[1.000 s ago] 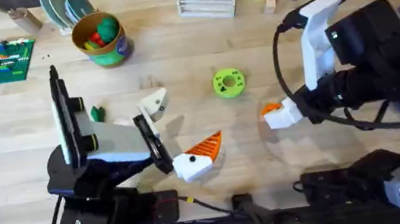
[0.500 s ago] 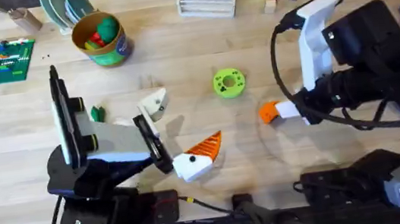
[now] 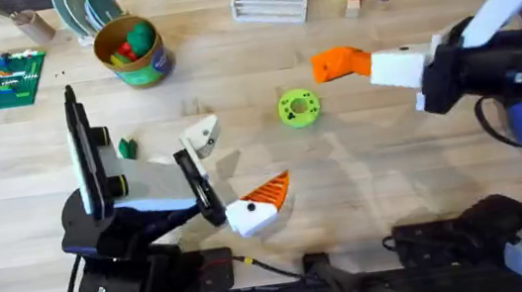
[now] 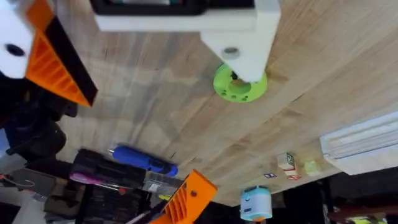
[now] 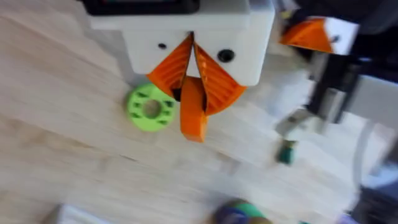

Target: Pick up the gripper from the table and insert it into the empty holder that is missing its gripper. Then pick up a screw, insert it into the mounting hole, and use the screwdriver to tighten it. Finally, clean up the table by picking up the vegetable and placing it into the bucket.

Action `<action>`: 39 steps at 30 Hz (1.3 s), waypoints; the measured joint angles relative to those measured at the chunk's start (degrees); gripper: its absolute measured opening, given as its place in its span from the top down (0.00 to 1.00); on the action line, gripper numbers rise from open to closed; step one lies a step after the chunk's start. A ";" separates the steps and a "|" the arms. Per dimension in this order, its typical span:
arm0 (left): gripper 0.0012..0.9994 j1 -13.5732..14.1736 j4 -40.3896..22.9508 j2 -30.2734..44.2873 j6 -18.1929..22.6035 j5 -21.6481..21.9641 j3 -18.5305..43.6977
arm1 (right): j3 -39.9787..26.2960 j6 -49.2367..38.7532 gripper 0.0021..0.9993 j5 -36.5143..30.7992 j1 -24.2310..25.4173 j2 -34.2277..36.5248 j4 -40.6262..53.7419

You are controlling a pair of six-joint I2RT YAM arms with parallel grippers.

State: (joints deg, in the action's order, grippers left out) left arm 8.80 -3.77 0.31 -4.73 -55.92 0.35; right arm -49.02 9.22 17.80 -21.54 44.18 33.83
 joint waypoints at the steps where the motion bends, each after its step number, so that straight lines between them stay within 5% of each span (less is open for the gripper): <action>1: 0.01 0.00 0.00 0.01 0.00 0.00 0.01 | 0.12 1.88 0.99 2.10 0.00 0.19 -1.23; 7: 0.01 0.00 0.02 0.01 0.00 0.00 0.01 | 4.41 11.92 0.99 16.72 0.00 5.62 -9.74; 19: 0.01 0.00 0.02 0.01 0.00 0.48 0.01 | 7.73 22.94 0.99 43.44 -0.83 27.59 -29.04; 28: 0.01 0.00 0.02 0.01 0.00 1.71 -0.01 | 7.75 30.83 0.99 49.35 -5.16 37.20 -44.30; 39: 0.01 -0.07 -0.35 0.01 -0.04 3.12 -0.03 | 7.75 35.67 0.99 51.14 -6.56 42.75 -51.78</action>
State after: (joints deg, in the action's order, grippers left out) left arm 8.73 -4.12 0.32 -4.78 -52.80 0.32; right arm -41.28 44.89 68.94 -28.10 86.93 -17.95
